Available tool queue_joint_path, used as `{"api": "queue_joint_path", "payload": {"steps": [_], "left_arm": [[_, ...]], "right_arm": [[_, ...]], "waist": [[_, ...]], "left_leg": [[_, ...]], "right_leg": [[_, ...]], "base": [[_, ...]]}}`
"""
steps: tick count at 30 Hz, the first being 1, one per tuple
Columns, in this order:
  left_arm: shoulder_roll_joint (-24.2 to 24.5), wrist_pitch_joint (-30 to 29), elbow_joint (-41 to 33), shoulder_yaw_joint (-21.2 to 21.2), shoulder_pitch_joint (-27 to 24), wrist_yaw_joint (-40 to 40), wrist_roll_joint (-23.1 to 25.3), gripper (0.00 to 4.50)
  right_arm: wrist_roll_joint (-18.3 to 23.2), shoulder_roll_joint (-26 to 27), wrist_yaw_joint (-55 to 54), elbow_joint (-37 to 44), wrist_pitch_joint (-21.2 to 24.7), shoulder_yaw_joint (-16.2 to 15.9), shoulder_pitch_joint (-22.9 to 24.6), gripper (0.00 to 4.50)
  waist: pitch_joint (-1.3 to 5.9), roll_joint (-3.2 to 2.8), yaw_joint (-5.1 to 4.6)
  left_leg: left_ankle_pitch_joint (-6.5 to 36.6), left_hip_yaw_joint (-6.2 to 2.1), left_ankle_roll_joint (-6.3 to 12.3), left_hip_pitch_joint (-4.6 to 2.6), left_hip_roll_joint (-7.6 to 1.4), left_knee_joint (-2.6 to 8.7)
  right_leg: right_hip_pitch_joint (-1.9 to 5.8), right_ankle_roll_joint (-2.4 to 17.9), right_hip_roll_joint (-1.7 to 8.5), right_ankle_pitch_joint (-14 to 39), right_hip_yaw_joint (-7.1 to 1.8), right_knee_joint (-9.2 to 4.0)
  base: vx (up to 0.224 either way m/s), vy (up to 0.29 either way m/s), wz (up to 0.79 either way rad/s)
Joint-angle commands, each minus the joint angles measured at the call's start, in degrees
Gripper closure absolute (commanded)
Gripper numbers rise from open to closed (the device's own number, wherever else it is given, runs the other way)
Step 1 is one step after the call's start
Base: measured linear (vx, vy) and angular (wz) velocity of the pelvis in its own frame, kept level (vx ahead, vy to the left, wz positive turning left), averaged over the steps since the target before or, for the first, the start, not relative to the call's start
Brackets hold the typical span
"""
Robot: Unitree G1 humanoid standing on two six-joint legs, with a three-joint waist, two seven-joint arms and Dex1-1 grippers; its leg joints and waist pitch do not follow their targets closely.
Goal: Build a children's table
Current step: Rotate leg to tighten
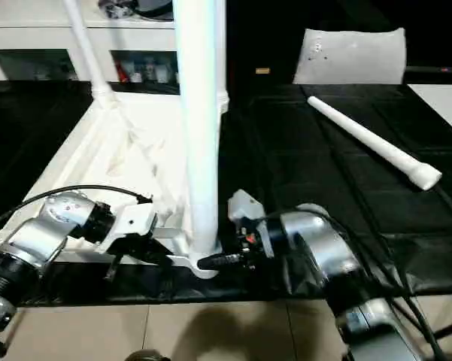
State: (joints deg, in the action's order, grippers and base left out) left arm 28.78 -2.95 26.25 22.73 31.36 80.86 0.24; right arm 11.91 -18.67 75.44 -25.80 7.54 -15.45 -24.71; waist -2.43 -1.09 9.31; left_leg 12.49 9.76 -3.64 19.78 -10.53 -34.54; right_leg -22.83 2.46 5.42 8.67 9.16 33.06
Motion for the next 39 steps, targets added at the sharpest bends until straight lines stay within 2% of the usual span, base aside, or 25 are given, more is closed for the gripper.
{"api": "queue_joint_path", "payload": {"steps": [1,2,5,6,7,8,9,10,11,12,13,14,15,16,17,18,19,20,21,22,25,27,29,33,39], "left_arm": [[-3.6,-3.3,-0.4,-0.2,0.9,-6.7,0.7,4.5],[-4.6,-4.9,-0.4,-0.9,1.1,-8.9,0.7,4.5],[-8.4,-9.9,-0.4,-2.8,2.0,-15.7,0.6,4.5],[-11.8,-13.1,-0.4,-4.6,2.7,-21.5,0.5,4.5],[-13.1,-14.0,-0.4,-5.4,2.9,-23.7,0.5,4.5],[-13.5,-14.4,-0.3,-5.6,3.0,-24.4,0.5,4.5],[-15.2,-15.7,-0.1,-6.4,3.4,-27.0,0.4,4.5],[-15.4,-15.9,-0.1,-6.5,3.4,-27.4,0.4,4.5],[-18.1,-17.9,0.0,-7.5,3.8,-32.3,1.1,4.5],[-19.3,-18.3,0.2,-7.9,3.9,-34.6,1.6,4.5],[-20.3,-19.1,0.0,-8.1,4.0,-36.8,2.5,4.5],[-20.8,-19.7,-0.1,-8.2,3.9,-38.1,3.1,4.5],[-21.7,-20.5,-0.5,-8.5,3.8,-39.8,3.8,4.5],[-22.2,-21.1,-0.8,-8.7,3.7,-41.0,4.2,4.5],[-22.5,-21.6,-1.4,-8.7,3.6,-41.6,4.5,4.5],[-22.5,-22.2,-2.3,-8.6,3.3,-41.8,4.8,4.5],[-22.5,-22.2,-2.3,-8.6,3.3,-41.8,4.8,4.5],[-22.0,-22.0,-2.7,-8.4,3.0,-41.3,5.0,4.5],[-21.4,-21.5,-2.9,-8.1,2.8,-40.8,5.1,4.5],[-20.8,-21.1,-3.1,-7.9,2.5,-40.4,5.1,4.5],[-18.0,-19.5,-4.1,-7.7,1.4,-37.4,5.0,4.5],[-16.6,-18.8,-4.7,-7.6,0.8,-35.5,4.8,4.5],[-14.3,-16.8,-5.1,-6.8,0.0,-32.3,4.8,4.5],[-10.2,-11.6,-5.0,-4.9,-1.4,-25.3,4.4,4.5],[-5.0,-2.5,-2.2,-1.4,-1.2,-13.8,3.4,4.5]], "right_arm": [[0.4,4.0,-6.5,1.5,2.0,-0.8,1.0,1.8],[-0.2,5.3,-9.7,1.2,2.7,-0.3,1.3,1.8],[-1.8,9.0,-18.3,0.4,5.1,0.5,1.9,1.8],[-2.4,12.0,-24.3,-0.7,7.0,1.7,1.8,1.8],[-2.7,13.1,-26.4,-1.0,7.4,2.2,1.7,1.8],[-2.6,13.5,-27.1,-1.2,7.6,2.4,1.7,1.8],[-2.3,15.5,-30.4,-1.7,8.4,3.7,1.5,1.8],[-2.2,15.8,-30.9,-1.8,8.5,3.9,1.4,1.8],[-1.5,19.4,-37.6,-3.0,10.4,6.8,0.6,1.8],[-1.0,20.8,-39.8,-3.6,11.2,7.9,0.1,1.81],[-1.0,22.0,-41.7,-3.9,11.6,8.4,-0.4,1.81],[-0.9,22.7,-42.7,-4.0,11.8,8.6,-0.6,1.81],[-2.0,23.3,-43.9,-4.1,11.8,8.2,-1.0,1.81],[-2.8,23.7,-44.7,-4.2,11.7,8.0,-1.2,1.81],[-3.4,23.8,-44.8,-4.5,11.0,7.6,-1.3,1.81],[-4.2,23.9,-45.2,-4.8,9.3,7.5,-1.2,1.25],[-4.2,23.9,-45.2,-4.8,9.3,7.5,-1.2,1.25],[-4.0,23.7,-44.9,-4.6,8.5,7.8,-0.9,1.11],[-4.0,23.4,-44.8,-4.3,8.0,8.1,-0.5,1.07],[-4.4,23.1,-44.9,-3.9,7.3,8.4,0.0,1.01],[-4.4,20.9,-43.4,-1.1,5.3,8.8,2.2,0.65],[-4.4,19.4,-41.8,0.3,4.1,8.6,3.1,0.59],[-4.1,17.5,-40.0,1.3,2.7,9.4,3.9,0.23],[-3.3,14.2,-37.4,1.5,-0.6,11.7,3.9,0.07],[-3.4,7.7,-27.3,2.5,-3.2,10.2,3.7,0.07]], "waist": [[3.43,0.08,-0.66],[3.17,-0.02,-1.0],[2.21,-0.08,-2.48],[2.17,0.02,-3.42],[1.95,-0.16,-4.18],[2.21,-0.45,-5.45],[2.3,-1.33,-6.44],[1.98,-2.29,-6.97],[1.92,-2.5,-6.79],[1.73,-2.18,-6.57],[1.76,-0.12,-7.73],[1.28,1.83,-6.66],[1.28,1.75,-7.08],[2.39,-0.04,-6.37],[2.01,0.06,-7.03],[2.86,-1.23,-7.3],[3.14,-1.33,-7.41],[3.34,-1.31,-7.25],[3.22,-0.76,-7.17],[3.25,-0.55,-7.06],[3.55,-0.23,-6.73],[3.74,-0.47,-6.41],[3.62,-0.49,-6.41],[3.59,-0.52,-5.86],[3.55,-0.68,-3.99]], "left_leg": [[9.4,-0.98,1.53,-0.28,-3.65,4.49],[11.2,-1.08,0.77,-0.24,-3.31,4.68],[17.3,-1.17,-0.41,-1.6,-2.28,4.05],[19.4,-1.29,-0.83,-2.31,-2.13,3.79],[20.8,-1.47,-0.87,-2.35,-2.27,3.85],[23.6,-2.0,-0.94,-2.19,-2.89,4.01],[27.6,-2.69,-0.49,-1.92,-4.34,4.95],[35.2,-3.83,-0.63,-0.53,-7.11,7.75],[39.0,-4.37,-1.27,0.08,-8.5,9.31],[42.6,-2.91,-3.28,-1.64,-7.69,10.22],[40.2,-2.74,-3.21,-2.17,-5.11,8.12],[25.0,-0.43,-1.91,-5.58,0.94,1.06],[15.6,-0.21,1.24,-4.74,1.83,-1.55],[12.7,-1.51,2.03,-1.17,-0.46,2.02],[14.0,-2.49,1.92,0.45,-1.58,3.08],[16.9,-3.68,0.56,-0.14,-3.49,4.18],[17.4,-3.92,0.39,-0.2,-3.96,4.6],[15.4,-3.71,0.29,-0.34,-3.96,4.71],[13.4,-3.39,0.65,0.08,-3.5,4.77],[12.1,-3.09,1.18,0.08,-3.1,4.66],[7.8,-2.79,2.72,0.75,-2.65,4.45],[3.4,-2.61,4.53,0.89,-2.91,4.22],[4.3,-2.33,4.83,0.84,-2.76,4.16],[5.3,-2.0,4.86,0.52,-2.82,4.14],[6.3,-1.89,4.22,-0.05,-3.3,4.36]], "right_leg": [[3.01,5.1,4.96,23.4,-4.28,-4.35],[3.18,3.8,4.89,27.1,-4.01,-4.81],[2.49,-1.3,4.8,39.8,-2.34,-7.42],[2.38,-2.7,4.6,41.3,-1.45,-8.38],[2.43,-3.1,4.32,41.3,-0.72,-8.68],[3.4,-4.3,4.14,39.7,0.69,-9.09],[4.57,-4.2,4.15,36.2,0.99,-8.34],[6.22,-2.2,3.69,28.5,-0.29,-4.17],[6.83,-0.6,3.48,22.4,-1.9,-0.38],[4.75,3.4,3.35,14.7,-3.63,0.71],[4.01,2.7,3.94,20.7,-4.04,-2.25],[-0.56,-3.8,4.94,47.9,-1.77,-9.95],[0.47,-6.2,7.14,57.3,-1.17,-11.15],[4.96,-7.1,7.03,48.8,-0.77,-9.42],[4.96,-7.6,5.68,44.5,0.09,-8.72],[5.02,-5.0,5.43,34.0,-0.53,-7.42],[4.99,-2.9,5.48,28.6,-0.95,-6.69],[4.48,1.4,5.39,20.3,-1.86,-5.83],[4.5,4.1,5.3,17.5,-2.31,-5.25],[4.5,5.0,5.41,18.8,-2.53,-5.16],[4.85,5.0,5.51,19.5,-3.12,-5.04],[4.45,6.8,5.21,13.2,-3.42,-4.18],[4.45,7.4,5.2,13.5,-3.55,-4.12],[3.95,6.6,5.04,16.8,-3.67,-4.51],[3.49,6.0,4.87,17.1,-3.9,-4.41]], "base": [[0.0,0.0,0.0],[0.0,0.0,0.0],[0.0,0.0,0.0],[0.0,0.0,0.0],[0.0,0.0,0.0],[0.0,0.0,0.0],[-0.015,0.051,-0.08],[-0.015,0.051,-0.08],[0.0,0.0,0.0],[0.0,0.0,0.0],[0.0,0.0,0.0],[0.0,0.0,0.0],[0.054,-0.034,-0.1],[0.054,-0.034,-0.1],[0.091,0.022,-0.32],[0.054,0.032,-0.11],[0.054,0.032,-0.11],[0.0,0.0,0.0],[0.0,0.0,0.0],[0.0,0.0,0.0],[0.0,0.0,0.0],[0.0,0.0,0.0],[0.0,0.0,0.0],[0.0,0.0,0.0],[0.0,0.0,0.0]]}}
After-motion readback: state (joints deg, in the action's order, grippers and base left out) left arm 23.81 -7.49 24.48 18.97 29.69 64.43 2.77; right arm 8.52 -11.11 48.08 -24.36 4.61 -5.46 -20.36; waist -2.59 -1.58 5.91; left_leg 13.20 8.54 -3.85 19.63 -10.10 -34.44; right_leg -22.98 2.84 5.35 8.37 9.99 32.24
